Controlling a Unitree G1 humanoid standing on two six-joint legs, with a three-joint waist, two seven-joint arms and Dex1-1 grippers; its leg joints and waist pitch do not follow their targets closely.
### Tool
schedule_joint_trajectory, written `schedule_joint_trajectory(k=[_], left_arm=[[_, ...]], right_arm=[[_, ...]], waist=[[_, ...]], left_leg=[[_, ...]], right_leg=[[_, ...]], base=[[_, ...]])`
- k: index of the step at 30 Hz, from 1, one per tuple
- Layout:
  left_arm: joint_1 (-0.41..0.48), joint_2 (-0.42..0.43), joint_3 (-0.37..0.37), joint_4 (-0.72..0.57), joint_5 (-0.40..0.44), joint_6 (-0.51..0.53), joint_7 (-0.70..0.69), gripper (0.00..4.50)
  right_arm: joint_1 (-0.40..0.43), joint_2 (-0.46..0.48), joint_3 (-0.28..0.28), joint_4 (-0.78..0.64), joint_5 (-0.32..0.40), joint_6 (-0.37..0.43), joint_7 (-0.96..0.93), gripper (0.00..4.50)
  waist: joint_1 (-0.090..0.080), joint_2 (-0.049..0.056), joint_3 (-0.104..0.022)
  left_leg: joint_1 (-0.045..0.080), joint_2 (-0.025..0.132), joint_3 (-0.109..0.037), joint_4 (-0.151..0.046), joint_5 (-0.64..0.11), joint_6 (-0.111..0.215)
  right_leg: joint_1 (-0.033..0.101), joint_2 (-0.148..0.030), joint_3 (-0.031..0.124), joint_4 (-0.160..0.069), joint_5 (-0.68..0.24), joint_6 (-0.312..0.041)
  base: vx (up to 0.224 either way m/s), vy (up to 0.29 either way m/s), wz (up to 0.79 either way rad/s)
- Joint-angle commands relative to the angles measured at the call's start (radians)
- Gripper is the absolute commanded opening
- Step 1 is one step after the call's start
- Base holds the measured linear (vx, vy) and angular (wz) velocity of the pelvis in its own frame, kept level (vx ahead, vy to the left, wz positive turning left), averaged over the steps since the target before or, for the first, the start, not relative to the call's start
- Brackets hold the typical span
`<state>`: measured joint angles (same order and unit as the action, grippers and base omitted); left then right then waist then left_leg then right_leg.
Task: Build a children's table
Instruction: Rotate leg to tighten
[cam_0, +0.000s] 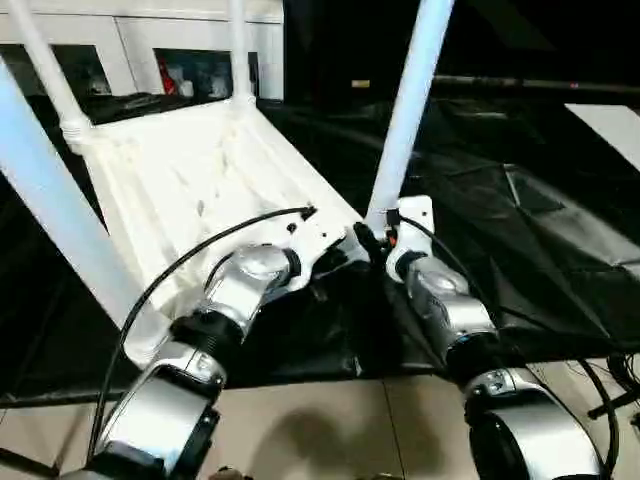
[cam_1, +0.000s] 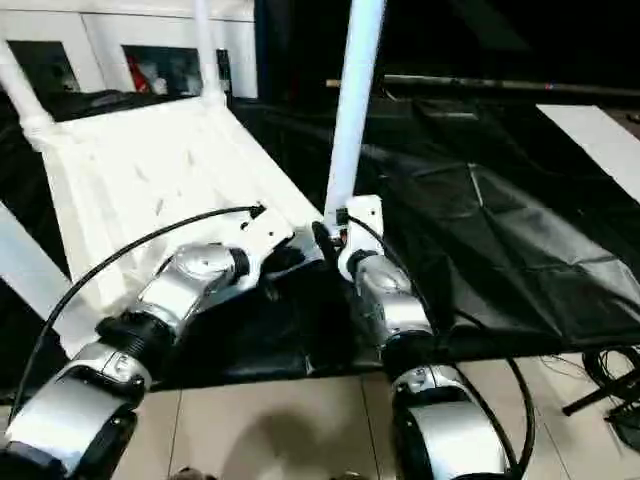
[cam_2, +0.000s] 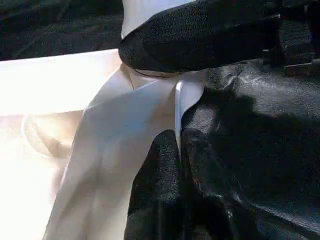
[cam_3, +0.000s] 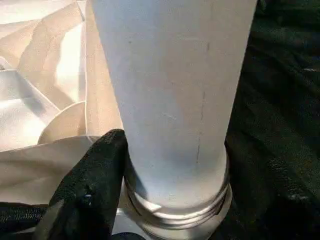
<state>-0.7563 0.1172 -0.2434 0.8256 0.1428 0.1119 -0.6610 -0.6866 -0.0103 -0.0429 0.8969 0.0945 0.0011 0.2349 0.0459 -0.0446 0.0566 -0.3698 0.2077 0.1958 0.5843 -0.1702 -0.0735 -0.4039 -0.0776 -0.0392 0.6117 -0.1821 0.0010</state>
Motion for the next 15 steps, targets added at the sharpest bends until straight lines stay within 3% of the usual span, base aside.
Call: schedule_joint_trajectory(k=[1,2,5,6,11,15], left_arm=[[0.003,0.004,-0.007,-0.005,-0.003,-0.033,-0.009,0.00],[0.007,0.010,-0.008,-0.009,-0.006,-0.035,-0.024,0.00],[0.019,0.041,-0.013,-0.019,-0.013,-0.045,-0.077,0.00],[0.021,0.044,-0.013,-0.019,-0.014,-0.047,-0.082,0.00],[0.047,0.096,-0.017,-0.043,-0.036,-0.090,-0.207,0.00],[0.074,0.163,-0.024,-0.086,-0.048,-0.111,-0.307,0.00]], right_arm=[[-0.002,0.023,0.060,0.013,-0.015,-0.022,0.093,2.66],[-0.002,0.013,0.065,0.006,-0.016,-0.033,0.116,3.22],[0.008,-0.039,0.090,-0.043,-0.004,-0.049,0.249,3.36],[0.010,-0.045,0.093,-0.049,-0.003,-0.049,0.266,3.70],[0.060,-0.156,0.150,-0.161,-0.017,-0.014,0.467,3.96],[0.158,-0.270,0.164,-0.356,0.039,0.052,0.621,3.96]], waist=[[0.003,-0.001,-0.071],[0.002,-0.003,-0.070],[0.003,-0.001,-0.068],[0.003,-0.001,-0.067],[0.003,-0.003,-0.068],[0.010,0.000,-0.066]], left_leg=[[0.011,0.018,-0.007,-0.062,-0.189,0.042],[0.012,0.018,-0.007,-0.063,-0.198,0.042],[0.012,0.019,-0.008,-0.064,-0.229,0.040],[0.010,0.020,-0.009,-0.064,-0.230,0.040],[0.008,0.022,-0.009,-0.063,-0.208,0.052],[0.013,0.025,-0.009,-0.065,-0.222,0.058]], right_leg=[[0.045,-0.054,0.033,-0.068,-0.132,-0.227],[0.044,-0.054,0.033,-0.070,-0.148,-0.227],[0.044,-0.054,0.032,-0.075,-0.197,-0.219],[0.046,-0.055,0.032,-0.075,-0.202,-0.217],[0.048,-0.053,0.033,-0.069,-0.159,-0.223],[0.046,-0.053,0.035,-0.073,-0.178,-0.221]], base=[[0.000,0.000,0.00],[0.000,0.000,0.00],[0.000,0.000,0.00],[0.000,0.000,0.00],[0.000,0.000,0.00],[0.000,0.000,0.00]])
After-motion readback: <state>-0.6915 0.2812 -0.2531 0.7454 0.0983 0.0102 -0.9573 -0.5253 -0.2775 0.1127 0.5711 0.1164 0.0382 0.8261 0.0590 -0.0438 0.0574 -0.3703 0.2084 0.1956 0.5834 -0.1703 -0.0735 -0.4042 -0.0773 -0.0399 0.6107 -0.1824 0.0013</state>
